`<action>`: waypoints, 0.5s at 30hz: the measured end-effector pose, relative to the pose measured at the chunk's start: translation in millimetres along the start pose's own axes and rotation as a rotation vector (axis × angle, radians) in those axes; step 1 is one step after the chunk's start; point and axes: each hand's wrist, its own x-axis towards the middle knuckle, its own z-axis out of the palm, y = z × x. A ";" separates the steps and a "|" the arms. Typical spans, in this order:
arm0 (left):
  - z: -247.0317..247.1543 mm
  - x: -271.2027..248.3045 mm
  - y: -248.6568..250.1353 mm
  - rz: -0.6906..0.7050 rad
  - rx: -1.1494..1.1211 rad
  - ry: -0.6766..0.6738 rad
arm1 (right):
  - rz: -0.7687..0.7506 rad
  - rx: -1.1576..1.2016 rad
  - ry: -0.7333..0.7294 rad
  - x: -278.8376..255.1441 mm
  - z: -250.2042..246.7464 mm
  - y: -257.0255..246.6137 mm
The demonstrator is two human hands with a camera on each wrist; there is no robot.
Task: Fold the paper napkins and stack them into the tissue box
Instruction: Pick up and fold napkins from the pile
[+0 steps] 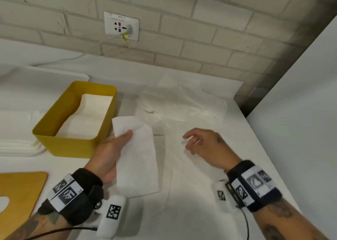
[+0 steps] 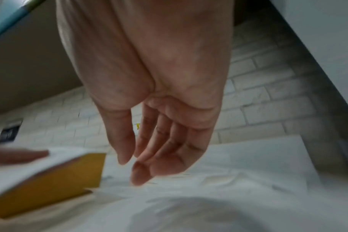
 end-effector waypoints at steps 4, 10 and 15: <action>2.2 -0.7 0.2 0.010 0.007 0.016 | -0.069 -0.352 0.013 38.2 -11.2 1.2; -0.1 -6.0 2.2 0.025 0.022 0.053 | -0.314 -0.850 -0.061 63.9 34.2 -25.4; -4.8 -10.5 2.7 0.024 0.014 0.088 | -0.287 -1.019 -0.002 84.5 61.8 -25.3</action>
